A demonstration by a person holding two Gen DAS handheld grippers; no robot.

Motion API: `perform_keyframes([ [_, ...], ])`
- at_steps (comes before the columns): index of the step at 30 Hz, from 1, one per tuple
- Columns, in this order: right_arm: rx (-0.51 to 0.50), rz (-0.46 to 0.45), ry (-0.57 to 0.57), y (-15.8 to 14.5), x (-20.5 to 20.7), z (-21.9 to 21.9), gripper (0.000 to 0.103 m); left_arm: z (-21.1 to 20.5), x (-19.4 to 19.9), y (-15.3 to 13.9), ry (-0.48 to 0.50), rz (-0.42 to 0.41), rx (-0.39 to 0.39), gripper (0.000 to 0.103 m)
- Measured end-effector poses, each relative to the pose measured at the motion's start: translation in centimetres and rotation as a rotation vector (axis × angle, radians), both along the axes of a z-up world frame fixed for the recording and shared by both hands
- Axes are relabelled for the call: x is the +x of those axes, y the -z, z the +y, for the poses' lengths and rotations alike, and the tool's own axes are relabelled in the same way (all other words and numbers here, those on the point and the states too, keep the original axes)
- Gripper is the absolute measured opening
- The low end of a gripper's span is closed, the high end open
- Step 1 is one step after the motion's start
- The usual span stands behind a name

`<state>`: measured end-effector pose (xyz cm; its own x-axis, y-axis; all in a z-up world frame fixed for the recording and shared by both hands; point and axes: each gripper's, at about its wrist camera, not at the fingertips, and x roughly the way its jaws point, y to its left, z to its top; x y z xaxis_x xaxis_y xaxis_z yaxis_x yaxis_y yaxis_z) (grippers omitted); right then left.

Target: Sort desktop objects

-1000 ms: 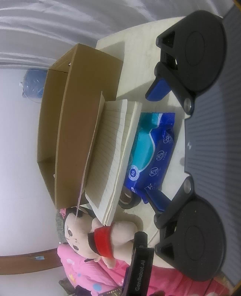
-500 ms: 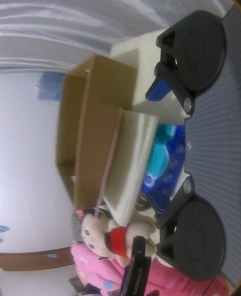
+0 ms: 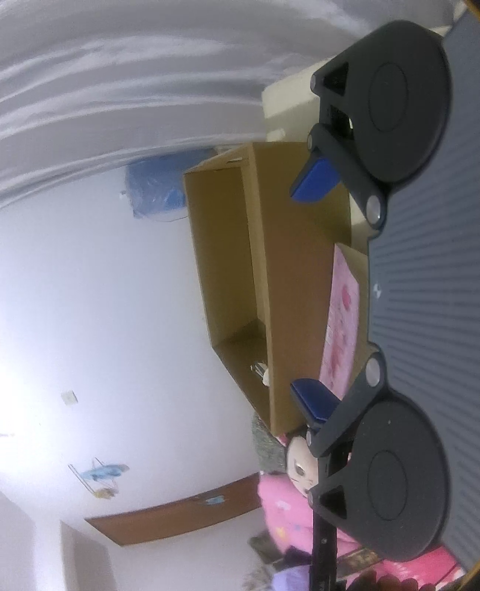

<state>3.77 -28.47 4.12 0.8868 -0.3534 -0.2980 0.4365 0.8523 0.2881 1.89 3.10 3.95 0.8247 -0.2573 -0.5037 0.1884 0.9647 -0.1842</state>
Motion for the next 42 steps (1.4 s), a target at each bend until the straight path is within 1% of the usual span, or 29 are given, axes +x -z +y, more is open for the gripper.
perform_keyframes([
  [1, 0.022, 0.002, 0.001, 0.3, 0.4, -0.5, 0.102, -0.4, 0.4, -0.2, -0.001, -0.012, 0.019, 0.103],
  [3, 0.062, 0.003, 0.004, 1.0, 1.0, -1.5, 0.102, -0.7, 1.2, -0.2, 0.020, -0.011, 0.024, 0.103],
  [5, 0.096, 0.014, 0.004, 1.8, 1.7, -2.5, 0.101, -1.0, 2.3, -0.2, 0.047, 0.005, 0.003, 0.103],
  [7, 0.121, 0.027, 0.001, 2.7, 2.3, -3.0, 0.097, -1.3, 3.3, 0.1, 0.070, 0.019, -0.020, 0.103],
  [10, 0.164, 0.056, -0.017, 4.2, 3.4, -3.7, 0.091, -2.3, 5.4, 1.0, 0.096, 0.061, -0.033, 0.102],
  [15, 0.250, 0.108, -0.057, 6.6, 4.7, -4.5, 0.071, -4.0, 7.4, 3.1, 0.141, 0.153, -0.046, 0.102],
  [18, 0.304, 0.124, -0.089, 7.7, 5.2, -4.9, 0.067, -4.7, 8.3, 4.2, 0.146, 0.198, -0.031, 0.102],
  [21, 0.335, 0.136, -0.114, 8.6, 5.9, -4.9, 0.066, -5.1, 9.0, 4.9, 0.142, 0.231, -0.008, 0.102],
  [25, 0.369, 0.125, -0.147, 8.6, 6.6, -4.7, 0.065, -5.7, 9.5, 5.9, 0.154, 0.280, 0.011, 0.102],
  [28, 0.391, 0.112, -0.183, 8.5, 6.8, -4.6, 0.064, -6.2, 9.4, 6.1, 0.172, 0.292, 0.012, 0.102],
  [32, 0.357, 0.110, -0.182, 7.9, 7.1, -4.2, 0.064, -6.4, 9.3, 6.0, 0.158, 0.295, 0.026, 0.103],
  [35, 0.358, 0.099, -0.186, 7.6, 7.0, -4.4, 0.064, -6.4, 9.0, 5.9, 0.145, 0.300, 0.028, 0.103],
  [42, 0.337, 0.091, -0.190, 6.8, 6.6, -3.7, 0.066, -6.3, 8.2, 5.5, 0.138, 0.299, 0.007, 0.103],
])
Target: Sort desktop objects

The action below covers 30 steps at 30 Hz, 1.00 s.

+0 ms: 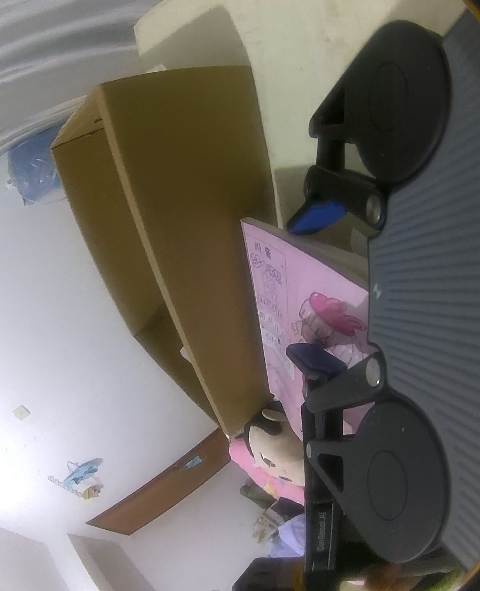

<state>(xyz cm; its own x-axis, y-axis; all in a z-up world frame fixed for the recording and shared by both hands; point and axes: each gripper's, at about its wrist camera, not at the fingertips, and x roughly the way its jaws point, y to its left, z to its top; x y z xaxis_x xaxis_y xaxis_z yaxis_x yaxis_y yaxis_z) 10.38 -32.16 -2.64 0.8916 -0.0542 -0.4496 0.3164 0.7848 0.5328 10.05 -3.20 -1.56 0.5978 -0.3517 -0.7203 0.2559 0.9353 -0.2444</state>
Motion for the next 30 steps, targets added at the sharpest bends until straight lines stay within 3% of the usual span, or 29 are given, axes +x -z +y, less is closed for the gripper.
perform_keyframes([
  [9, -0.117, 0.016, -0.006, -0.6, -1.9, 1.7, 0.068, 0.3, -2.3, 0.6, 0.060, -0.008, -0.058, 0.103],
  [20, -0.210, 0.032, 0.000, -0.1, -3.0, 3.0, 0.069, 0.8, -2.7, 1.3, 0.047, -0.022, -0.107, 0.103],
  [30, -0.194, 0.015, -0.004, 0.3, -3.0, 2.9, 0.073, 1.7, -3.2, 2.1, 0.036, -0.055, -0.144, 0.103],
])
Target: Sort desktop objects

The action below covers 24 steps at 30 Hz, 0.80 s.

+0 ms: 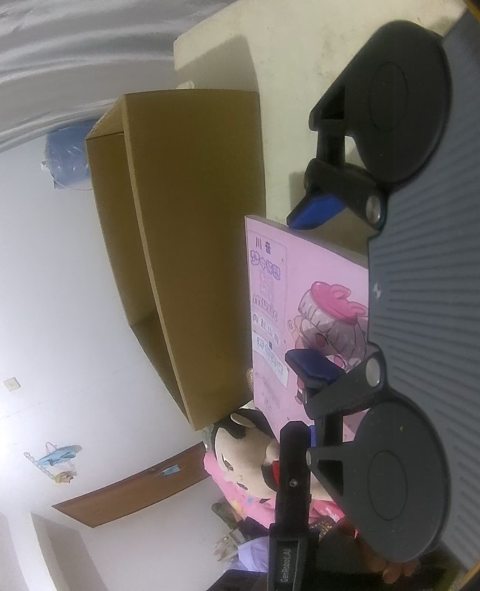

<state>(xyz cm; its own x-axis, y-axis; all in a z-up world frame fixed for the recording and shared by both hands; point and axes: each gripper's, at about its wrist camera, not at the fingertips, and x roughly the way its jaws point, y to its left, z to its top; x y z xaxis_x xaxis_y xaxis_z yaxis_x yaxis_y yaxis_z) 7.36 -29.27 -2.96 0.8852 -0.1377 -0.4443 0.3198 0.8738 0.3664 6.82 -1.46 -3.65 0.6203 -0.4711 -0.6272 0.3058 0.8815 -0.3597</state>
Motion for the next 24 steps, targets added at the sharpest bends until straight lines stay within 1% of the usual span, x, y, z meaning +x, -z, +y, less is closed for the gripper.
perform_keyframes([
  [5, -0.004, -0.008, -0.002, 0.1, 0.0, 0.1, 0.075, 0.2, 0.7, 0.4, -0.003, 0.064, -0.029, 0.103],
  [7, -0.002, -0.008, -0.006, 0.0, 0.1, 0.1, 0.075, 0.3, 1.2, 0.7, 0.017, 0.137, -0.071, 0.103],
  [9, 0.001, -0.012, -0.009, 0.1, 0.2, 0.1, 0.075, 0.0, 1.4, 1.1, 0.020, 0.174, -0.070, 0.103],
  [10, 0.000, -0.014, -0.010, 0.1, 0.2, 0.1, 0.075, -0.2, 1.2, 1.1, 0.017, 0.164, -0.059, 0.103],
  [13, 0.002, -0.017, -0.012, 0.1, 0.1, 0.0, 0.075, -0.8, 0.4, 0.3, 0.031, 0.085, -0.010, 0.103],
  [15, 0.003, -0.017, -0.015, 0.1, 0.1, 0.0, 0.075, -0.9, 0.0, -0.1, 0.032, 0.057, -0.005, 0.103],
  [20, 0.011, -0.025, -0.030, 0.1, 0.0, -0.3, 0.075, -0.1, 0.1, 0.1, -0.011, 0.089, -0.065, 0.103],
  [22, 0.006, -0.027, -0.035, 0.1, -0.1, -0.2, 0.075, -0.1, -0.1, -0.1, -0.026, 0.065, -0.056, 0.103],
  [24, 0.004, -0.030, -0.039, 0.1, -0.1, -0.2, 0.075, -0.3, -0.4, -0.2, -0.026, 0.051, -0.031, 0.103],
])
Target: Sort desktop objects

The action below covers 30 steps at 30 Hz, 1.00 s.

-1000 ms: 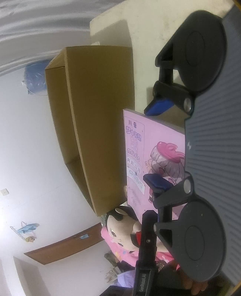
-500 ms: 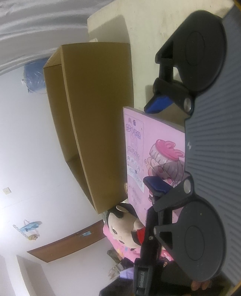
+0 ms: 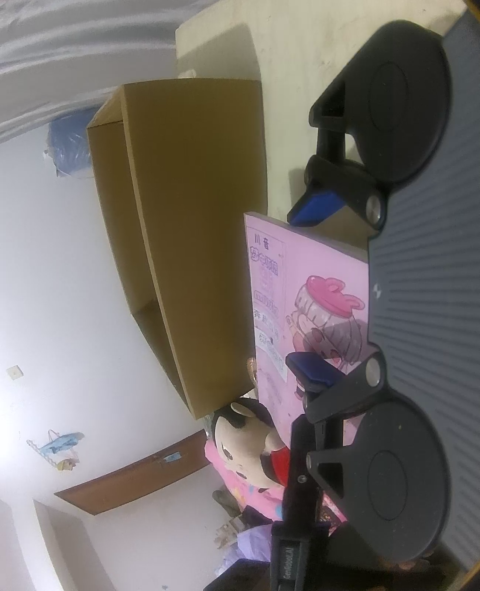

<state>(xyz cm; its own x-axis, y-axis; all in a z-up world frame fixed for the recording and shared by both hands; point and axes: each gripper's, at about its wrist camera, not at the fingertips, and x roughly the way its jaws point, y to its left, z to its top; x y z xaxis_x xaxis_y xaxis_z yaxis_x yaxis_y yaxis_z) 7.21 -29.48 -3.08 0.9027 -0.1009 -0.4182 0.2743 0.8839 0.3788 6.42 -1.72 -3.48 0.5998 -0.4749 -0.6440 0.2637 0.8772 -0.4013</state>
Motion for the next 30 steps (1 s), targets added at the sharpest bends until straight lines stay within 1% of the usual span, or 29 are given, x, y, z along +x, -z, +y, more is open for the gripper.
perform_keyframes([
  [5, 0.028, -0.006, -0.021, 0.2, 0.1, -0.2, 0.075, -0.1, -0.4, -0.1, -0.012, -0.005, 0.053, 0.103],
  [7, 0.025, -0.003, -0.025, 0.1, 0.1, -0.1, 0.075, 0.0, -0.6, -0.2, -0.007, -0.001, 0.056, 0.103],
  [10, 0.009, 0.004, -0.028, -0.1, 0.1, 0.1, 0.075, 0.8, -1.0, -0.3, -0.027, 0.009, 0.056, 0.103],
  [13, 0.005, 0.011, -0.032, -0.2, 0.1, 0.1, 0.075, 1.8, -1.8, -0.7, -0.049, -0.022, 0.062, 0.103],
  [16, -0.005, 0.020, -0.035, -0.3, 0.2, 0.2, 0.075, 2.7, -2.4, -1.4, -0.058, -0.058, 0.035, 0.103],
  [18, -0.014, 0.027, -0.035, -0.4, 0.2, 0.2, 0.075, 3.0, -2.5, -1.7, -0.064, -0.081, 0.034, 0.103],
  [19, -0.018, 0.031, -0.034, -0.4, 0.4, 0.3, 0.075, 2.8, -2.3, -1.6, -0.062, -0.085, 0.035, 0.103],
  [26, -0.047, 0.064, -0.029, -1.0, 0.6, 0.7, 0.075, 1.4, -0.9, -0.3, 0.004, -0.040, 0.035, 0.103],
  [30, -0.063, 0.086, -0.027, -1.7, 0.8, 0.8, 0.079, 1.1, -0.9, 0.1, 0.037, -0.043, 0.029, 0.103],
])
